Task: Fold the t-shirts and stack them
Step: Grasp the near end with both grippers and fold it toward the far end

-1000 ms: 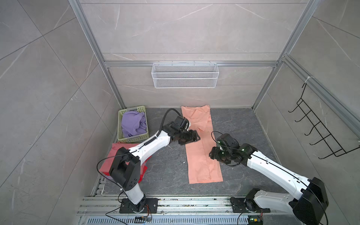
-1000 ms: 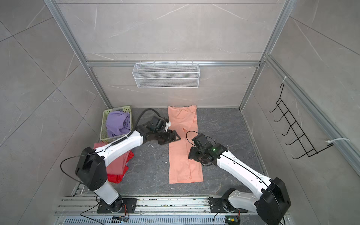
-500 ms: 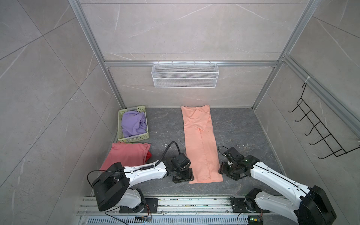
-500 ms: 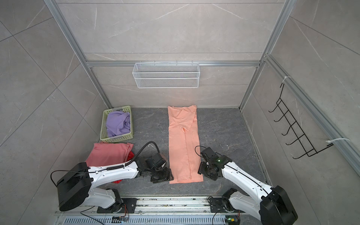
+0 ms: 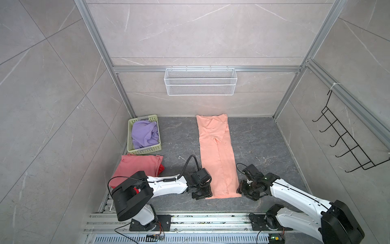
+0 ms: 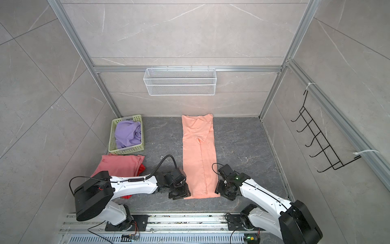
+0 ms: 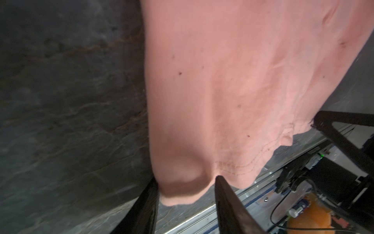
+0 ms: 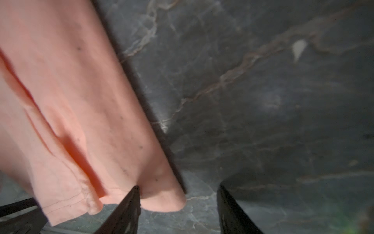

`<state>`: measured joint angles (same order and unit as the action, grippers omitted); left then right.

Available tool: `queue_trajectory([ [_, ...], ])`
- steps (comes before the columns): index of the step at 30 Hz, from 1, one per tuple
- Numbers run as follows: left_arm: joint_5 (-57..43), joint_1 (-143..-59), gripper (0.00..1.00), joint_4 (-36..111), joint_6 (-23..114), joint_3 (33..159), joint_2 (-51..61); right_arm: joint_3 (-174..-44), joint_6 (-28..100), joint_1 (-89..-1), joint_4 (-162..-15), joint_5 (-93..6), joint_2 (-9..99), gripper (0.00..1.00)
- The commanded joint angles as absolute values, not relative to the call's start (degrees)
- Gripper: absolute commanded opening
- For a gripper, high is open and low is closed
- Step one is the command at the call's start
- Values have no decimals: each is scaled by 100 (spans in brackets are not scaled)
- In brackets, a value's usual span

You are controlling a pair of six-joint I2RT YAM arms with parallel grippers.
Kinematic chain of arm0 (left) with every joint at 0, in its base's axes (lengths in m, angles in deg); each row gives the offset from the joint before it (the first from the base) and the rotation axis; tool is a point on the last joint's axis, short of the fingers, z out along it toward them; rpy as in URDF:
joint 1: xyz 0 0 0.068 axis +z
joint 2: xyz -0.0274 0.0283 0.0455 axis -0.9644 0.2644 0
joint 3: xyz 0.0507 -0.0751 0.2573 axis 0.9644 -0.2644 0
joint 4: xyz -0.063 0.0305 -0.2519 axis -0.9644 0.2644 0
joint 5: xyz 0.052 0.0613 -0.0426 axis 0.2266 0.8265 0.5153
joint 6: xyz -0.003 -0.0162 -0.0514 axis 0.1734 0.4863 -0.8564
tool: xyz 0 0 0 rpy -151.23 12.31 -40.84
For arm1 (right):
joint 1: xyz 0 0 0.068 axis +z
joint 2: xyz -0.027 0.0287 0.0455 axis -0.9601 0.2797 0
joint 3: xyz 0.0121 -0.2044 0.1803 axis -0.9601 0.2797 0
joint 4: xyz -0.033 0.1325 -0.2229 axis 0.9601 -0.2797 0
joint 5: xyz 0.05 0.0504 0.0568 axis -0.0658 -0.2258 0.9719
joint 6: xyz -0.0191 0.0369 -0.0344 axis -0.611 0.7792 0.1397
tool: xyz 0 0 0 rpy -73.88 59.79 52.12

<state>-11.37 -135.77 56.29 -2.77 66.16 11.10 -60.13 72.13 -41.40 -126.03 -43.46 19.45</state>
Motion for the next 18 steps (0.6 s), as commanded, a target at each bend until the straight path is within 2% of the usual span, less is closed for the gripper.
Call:
queue_trajectory([
  [1,-1007,-13587,31,5794,-302,6690,1231,-5841,7429,-3983,-12229,-4144,2199,56],
  [3,-964,-13588,22,5863,-302,6725,1166,-5883,7452,-3897,-12155,-4121,2297,43],
  [5,-963,-13592,13,5985,-292,6795,1055,-6021,7454,-3852,-12199,-4175,2244,18],
  [6,-942,-13586,3,6044,-290,6845,982,-6111,7462,-3847,-12240,-4219,2135,10],
  [8,-873,-13586,0,6171,-291,6958,791,-6336,7477,-3843,-12262,-4279,1812,2],
  [14,-855,-13275,0,6526,14,7491,454,-7302,7424,-3846,-12473,-4592,1809,0],
  [18,-1064,-12578,0,6578,457,8008,483,-8120,7231,-3856,-12434,-5009,2348,0],
])
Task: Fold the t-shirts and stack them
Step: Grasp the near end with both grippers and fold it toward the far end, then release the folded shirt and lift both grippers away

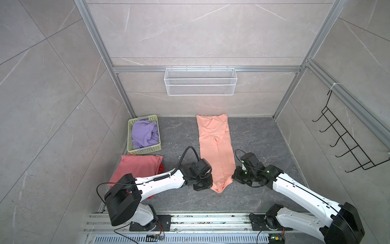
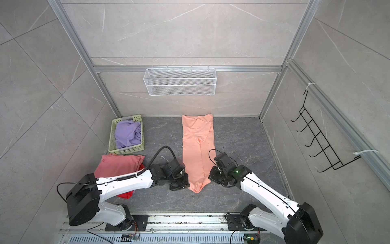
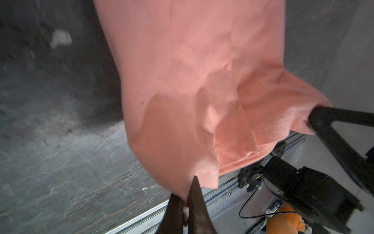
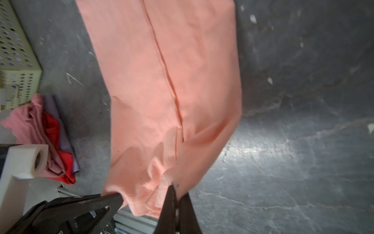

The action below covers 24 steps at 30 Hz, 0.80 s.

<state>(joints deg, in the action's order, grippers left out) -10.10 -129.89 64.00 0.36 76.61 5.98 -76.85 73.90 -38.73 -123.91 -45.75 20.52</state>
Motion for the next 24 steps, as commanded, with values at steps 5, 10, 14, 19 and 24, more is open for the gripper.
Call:
queue_trajectory([
  [5,-1609,-11641,0,6724,1194,9043,1244,-9271,6813,-4172,-12296,-5064,3512,0],
  [10,-1997,-10958,0,7017,1783,10346,2454,-10243,6680,-4790,-11946,-4872,4712,0],
  [14,-2211,-10498,0,6893,1852,11092,3251,-11072,6463,-5118,-11898,-5001,5787,0],
  [19,-2431,-10099,0,6826,1803,12018,4241,-12038,6439,-5406,-12072,-4918,6933,0],
  [24,-2565,-9865,0,6922,1682,12637,4870,-12130,6622,-5693,-11978,-4878,7301,0],
])
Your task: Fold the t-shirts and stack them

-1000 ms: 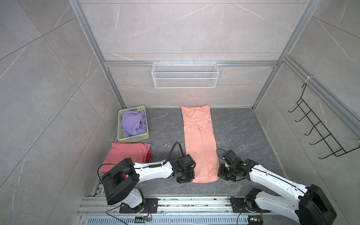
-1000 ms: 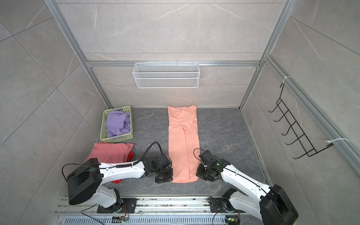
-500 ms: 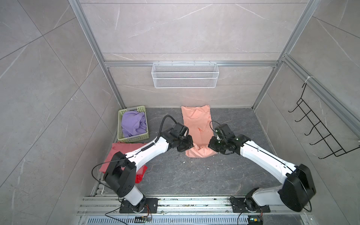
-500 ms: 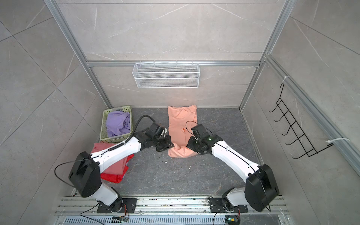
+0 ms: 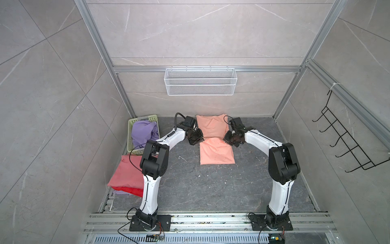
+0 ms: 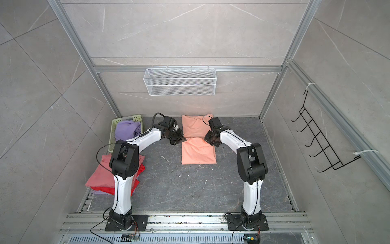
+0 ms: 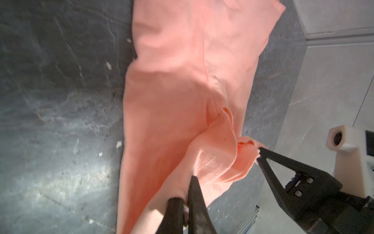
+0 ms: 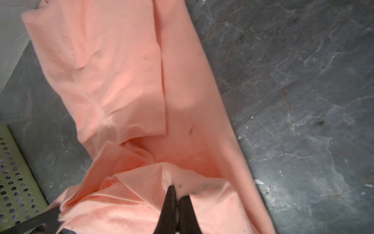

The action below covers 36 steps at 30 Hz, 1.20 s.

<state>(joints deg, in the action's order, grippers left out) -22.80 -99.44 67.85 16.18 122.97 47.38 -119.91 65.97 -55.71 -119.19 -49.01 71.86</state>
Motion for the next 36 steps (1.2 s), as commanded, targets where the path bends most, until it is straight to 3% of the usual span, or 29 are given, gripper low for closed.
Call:
queue_trajectory([
  [1,-2611,-9822,0,6938,1649,12713,4966,-12140,6636,-5748,-11933,-4822,7356,0],
  [4,-2782,-9730,2,6840,1606,12852,5145,-12229,6636,-5847,-11808,-4631,7497,0],
  [7,-2930,-9647,30,6787,1651,13025,5212,-12238,6630,-5942,-11523,-4498,7473,4],
  [8,-2940,-9608,36,6789,1696,13072,5199,-12221,6611,-5975,-11380,-4426,7434,11],
  [10,-2941,-9518,44,6781,1731,13098,5120,-12157,6543,-6046,-11026,-4165,7304,45],
  [12,-2851,-9426,46,6668,1706,12943,4915,-12109,6470,-6075,-10906,-4116,7126,56],
  [16,-2398,-9390,53,6684,1784,12369,4255,-11785,6311,-6083,-11076,-3971,6664,59],
  [23,-2235,-9559,66,6692,1828,10686,2966,-10056,6489,-6075,-11245,-3857,5386,63],
  [30,-2173,-10160,69,6288,1385,8940,2160,-8078,7163,-6066,-10556,-3527,4253,73],
  [36,-2197,-10414,68,5335,642,8186,2301,-7536,7383,-5967,-10098,-3420,4397,73],
])
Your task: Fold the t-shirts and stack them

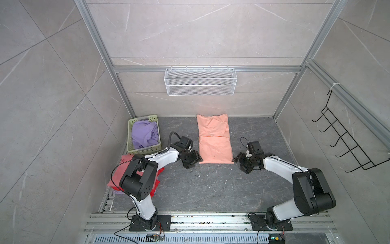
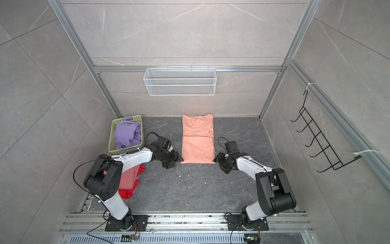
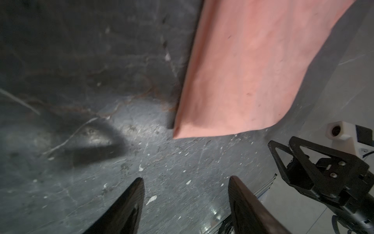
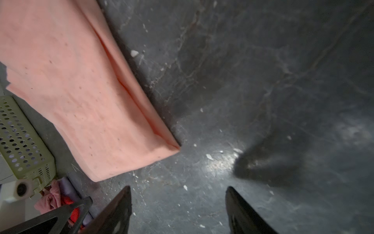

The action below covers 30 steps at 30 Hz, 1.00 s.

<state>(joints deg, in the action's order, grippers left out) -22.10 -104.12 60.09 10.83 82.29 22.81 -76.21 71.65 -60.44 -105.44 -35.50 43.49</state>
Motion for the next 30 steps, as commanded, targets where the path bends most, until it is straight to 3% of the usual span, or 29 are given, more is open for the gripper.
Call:
queue_trajectory([
  [1,-2187,-10427,68,5171,545,8137,2376,-7534,7383,-5918,-10057,-3414,4481,73],
  [6,-2161,-10437,67,4490,107,8034,2799,-7518,7607,-5701,-9653,-3441,4896,72],
  [11,-2019,-10437,54,4113,-115,8098,3094,-7421,8031,-5538,-9026,-3510,5277,67],
  [15,-2204,-10497,33,4073,-62,8370,3203,-7331,8335,-5530,-8697,-3787,5295,29],
  [19,-2257,-10524,0,4087,8,8462,3098,-7480,8131,-5519,-8886,-3867,5153,11],
  [23,-2301,-10559,0,4180,88,8205,2619,-7620,7688,-5494,-9461,-3853,4746,4],
  [30,-2363,-10949,0,5271,314,7500,1157,-7510,7025,-5020,-11505,-4088,3190,2],
])
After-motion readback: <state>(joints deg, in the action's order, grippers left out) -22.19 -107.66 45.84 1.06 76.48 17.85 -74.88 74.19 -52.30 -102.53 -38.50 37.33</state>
